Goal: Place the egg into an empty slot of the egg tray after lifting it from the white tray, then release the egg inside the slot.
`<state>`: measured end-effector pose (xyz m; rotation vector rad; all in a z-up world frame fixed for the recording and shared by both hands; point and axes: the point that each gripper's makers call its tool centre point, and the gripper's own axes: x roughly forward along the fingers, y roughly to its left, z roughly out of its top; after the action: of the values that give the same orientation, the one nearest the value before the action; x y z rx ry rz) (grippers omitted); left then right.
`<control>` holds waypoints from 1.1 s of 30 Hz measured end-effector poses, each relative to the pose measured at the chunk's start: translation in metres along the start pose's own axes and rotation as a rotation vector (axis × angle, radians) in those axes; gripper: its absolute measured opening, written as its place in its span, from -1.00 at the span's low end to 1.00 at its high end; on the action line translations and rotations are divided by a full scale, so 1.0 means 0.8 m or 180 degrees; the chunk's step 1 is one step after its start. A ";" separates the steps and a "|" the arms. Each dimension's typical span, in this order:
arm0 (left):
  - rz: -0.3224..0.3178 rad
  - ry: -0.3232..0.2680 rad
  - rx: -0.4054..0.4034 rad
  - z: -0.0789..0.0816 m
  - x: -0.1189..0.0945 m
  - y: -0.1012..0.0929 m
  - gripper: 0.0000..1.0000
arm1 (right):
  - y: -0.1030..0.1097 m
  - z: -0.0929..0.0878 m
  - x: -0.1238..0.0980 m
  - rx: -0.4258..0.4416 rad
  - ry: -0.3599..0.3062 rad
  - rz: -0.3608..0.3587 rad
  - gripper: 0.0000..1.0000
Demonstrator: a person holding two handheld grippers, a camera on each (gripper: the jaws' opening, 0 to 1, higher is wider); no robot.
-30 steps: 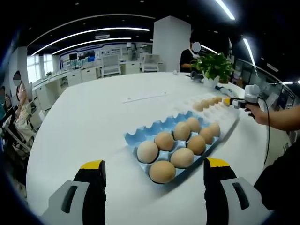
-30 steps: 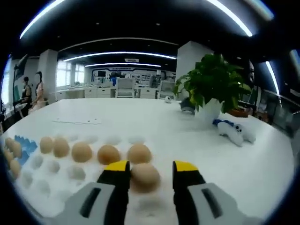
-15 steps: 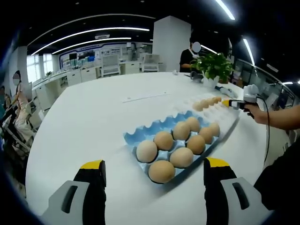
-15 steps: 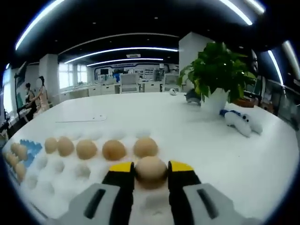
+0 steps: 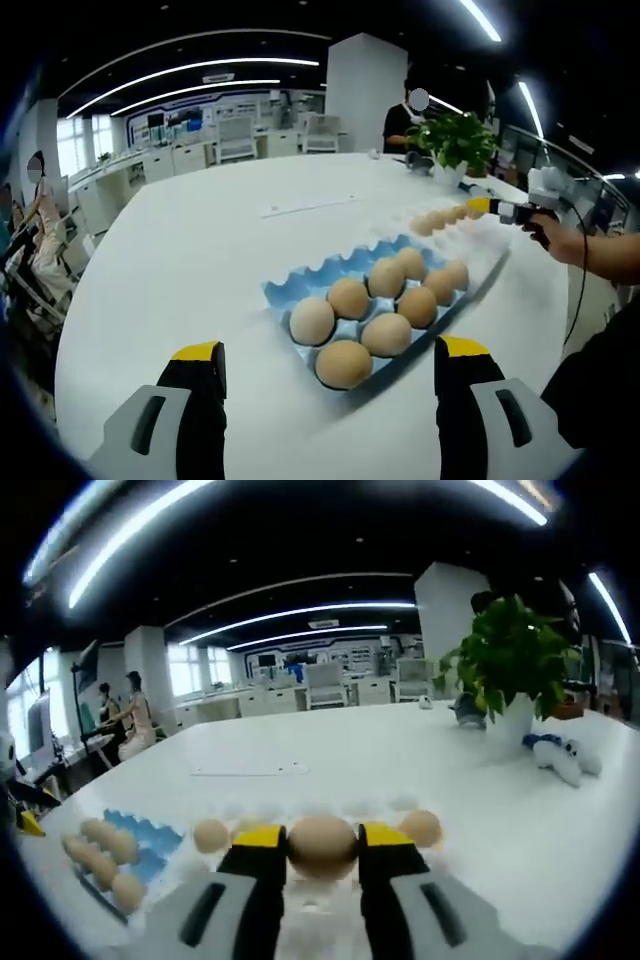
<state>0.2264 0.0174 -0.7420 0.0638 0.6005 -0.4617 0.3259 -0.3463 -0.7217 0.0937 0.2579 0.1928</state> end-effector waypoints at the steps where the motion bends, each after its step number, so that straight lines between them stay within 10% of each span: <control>1: -0.0002 0.0000 -0.0001 0.000 0.000 0.000 0.71 | 0.015 0.001 0.000 -0.0014 -0.0004 0.0087 -0.45; 16: -0.0016 -0.0014 -0.0003 0.002 0.001 -0.004 0.71 | 0.152 -0.031 0.021 -0.0176 0.0254 0.1016 -0.44; 33: -0.0053 -0.0007 0.0009 0.002 0.003 -0.008 0.71 | 0.196 -0.067 0.038 -0.0392 0.0509 0.1341 -0.44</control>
<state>0.2261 0.0107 -0.7414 0.0608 0.5986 -0.4788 0.3124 -0.1833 -0.7625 0.0089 0.3835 0.6357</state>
